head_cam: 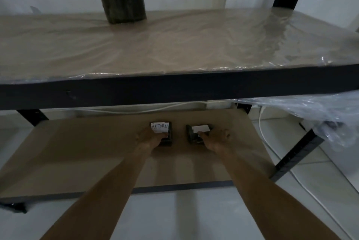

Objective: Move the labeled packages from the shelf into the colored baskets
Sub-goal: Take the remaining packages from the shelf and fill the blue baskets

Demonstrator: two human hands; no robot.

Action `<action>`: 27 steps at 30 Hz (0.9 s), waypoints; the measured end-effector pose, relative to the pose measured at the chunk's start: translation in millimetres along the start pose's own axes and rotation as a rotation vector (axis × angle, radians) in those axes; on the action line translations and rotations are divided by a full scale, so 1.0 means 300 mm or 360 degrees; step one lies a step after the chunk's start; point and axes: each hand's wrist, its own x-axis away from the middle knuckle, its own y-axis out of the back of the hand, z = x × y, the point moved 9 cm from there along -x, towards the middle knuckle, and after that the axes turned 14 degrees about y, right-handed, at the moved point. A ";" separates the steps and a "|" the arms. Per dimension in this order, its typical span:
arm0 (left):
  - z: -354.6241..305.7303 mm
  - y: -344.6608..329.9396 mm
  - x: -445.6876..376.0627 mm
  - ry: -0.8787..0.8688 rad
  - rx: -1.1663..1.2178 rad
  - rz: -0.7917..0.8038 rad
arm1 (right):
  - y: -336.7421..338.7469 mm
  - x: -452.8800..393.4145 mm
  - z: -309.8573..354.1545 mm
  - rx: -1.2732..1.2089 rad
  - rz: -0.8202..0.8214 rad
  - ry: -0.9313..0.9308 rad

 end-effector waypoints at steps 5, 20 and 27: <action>0.020 -0.037 0.052 -0.0040 0.0278 0.0142 | -0.012 0.039 -0.026 -0.0284 -0.0088 -0.0044; 0.054 0.281 1.065 0.0399 0.0635 0.0689 | 0.484 0.998 0.103 -0.1343 -0.0106 -0.0394; -0.234 0.583 1.808 0.0269 0.0727 0.0877 | 1.104 1.564 0.410 -0.1654 -0.0235 -0.0479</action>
